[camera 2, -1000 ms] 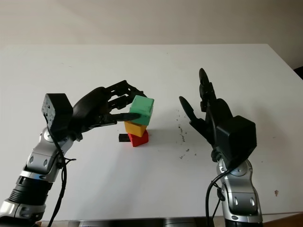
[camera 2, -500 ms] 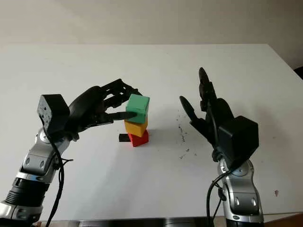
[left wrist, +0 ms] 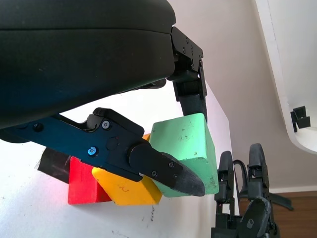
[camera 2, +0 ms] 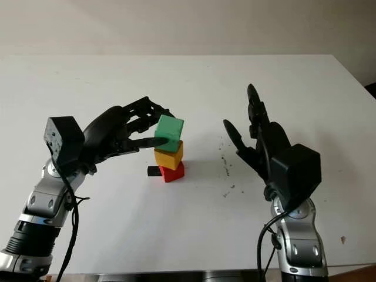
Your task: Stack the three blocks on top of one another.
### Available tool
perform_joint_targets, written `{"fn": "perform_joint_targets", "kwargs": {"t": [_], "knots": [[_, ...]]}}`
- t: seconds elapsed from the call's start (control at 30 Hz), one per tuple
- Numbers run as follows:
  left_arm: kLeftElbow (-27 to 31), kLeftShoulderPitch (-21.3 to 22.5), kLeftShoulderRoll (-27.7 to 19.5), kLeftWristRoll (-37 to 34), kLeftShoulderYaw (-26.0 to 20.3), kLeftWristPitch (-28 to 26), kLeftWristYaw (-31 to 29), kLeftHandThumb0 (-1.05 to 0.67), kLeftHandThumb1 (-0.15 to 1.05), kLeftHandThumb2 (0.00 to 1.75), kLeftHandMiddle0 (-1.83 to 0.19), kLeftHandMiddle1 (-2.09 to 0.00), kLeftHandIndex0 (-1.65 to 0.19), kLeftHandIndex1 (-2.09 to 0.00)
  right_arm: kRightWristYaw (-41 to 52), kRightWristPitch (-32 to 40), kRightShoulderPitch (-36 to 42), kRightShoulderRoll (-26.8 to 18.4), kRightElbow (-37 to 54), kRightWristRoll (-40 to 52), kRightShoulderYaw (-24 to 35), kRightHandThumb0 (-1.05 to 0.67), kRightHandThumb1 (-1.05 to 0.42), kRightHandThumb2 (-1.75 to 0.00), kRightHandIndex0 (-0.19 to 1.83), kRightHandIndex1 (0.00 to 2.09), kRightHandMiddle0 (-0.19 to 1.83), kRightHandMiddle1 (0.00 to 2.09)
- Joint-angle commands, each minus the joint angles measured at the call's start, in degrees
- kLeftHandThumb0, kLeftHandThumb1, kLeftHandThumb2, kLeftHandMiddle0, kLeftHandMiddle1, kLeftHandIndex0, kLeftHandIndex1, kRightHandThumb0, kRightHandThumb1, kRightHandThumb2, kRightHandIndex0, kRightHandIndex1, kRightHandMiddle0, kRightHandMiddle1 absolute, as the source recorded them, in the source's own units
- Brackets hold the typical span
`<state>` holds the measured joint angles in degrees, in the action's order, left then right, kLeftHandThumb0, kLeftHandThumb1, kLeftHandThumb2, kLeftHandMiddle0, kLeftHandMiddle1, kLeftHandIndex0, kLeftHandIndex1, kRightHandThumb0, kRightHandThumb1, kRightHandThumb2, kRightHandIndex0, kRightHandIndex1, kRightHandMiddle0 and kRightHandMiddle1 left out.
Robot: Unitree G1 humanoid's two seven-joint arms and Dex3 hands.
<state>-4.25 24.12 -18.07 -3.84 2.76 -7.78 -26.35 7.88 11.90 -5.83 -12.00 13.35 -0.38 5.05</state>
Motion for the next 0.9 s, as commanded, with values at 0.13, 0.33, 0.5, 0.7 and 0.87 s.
{"fn": "perform_joint_targets", "kwargs": {"t": [0.13,0.33,0.5,0.7,0.87], "knots": [[1.6,-0.9,-1.2,0.5,0.4,0.4,-1.5,-0.51,1.05,0.08,-0.22,-0.02,-0.23,-1.08,0.0,0.0,-0.2,-0.5,0.3,0.1,0.3,-0.63,-1.05,-0.34,-0.09,0.06,-0.03,0.06],[1.7,-1.5,-2.0,0.4,0.4,2.1,-2.7,-0.53,1.05,0.09,-0.21,-0.03,-0.17,-0.89,-0.1,-0.1,-0.3,-0.6,0.2,-0.2,0.1,-0.63,-1.05,-0.34,-0.10,0.05,-0.03,0.05],[2.1,-1.9,-2.8,0.6,0.3,3.3,-3.6,-0.54,1.04,0.08,-0.19,-0.03,-0.15,-0.86,0.1,-0.5,-0.4,-0.8,-0.2,-0.3,0.1,-0.61,-1.05,-0.34,-0.10,0.06,-0.03,0.06],[4.0,-3.3,-4.0,1.3,-1.0,3.9,-2.6,-0.60,0.99,0.05,-0.17,-0.04,0.02,-0.72,0.4,-0.3,-0.4,-0.6,-0.2,0.4,0.3,-0.62,-1.05,-0.34,-0.10,0.05,-0.03,0.05],[7.7,-5.7,-4.4,-2.4,-4.3,1.3,-2.6,-0.66,0.96,0.05,-0.05,-0.04,0.01,-0.30,0.5,-0.4,-0.6,-0.4,-0.5,0.7,0.3,-0.62,-1.05,-0.34,-0.11,0.05,-0.04,0.05]]}}
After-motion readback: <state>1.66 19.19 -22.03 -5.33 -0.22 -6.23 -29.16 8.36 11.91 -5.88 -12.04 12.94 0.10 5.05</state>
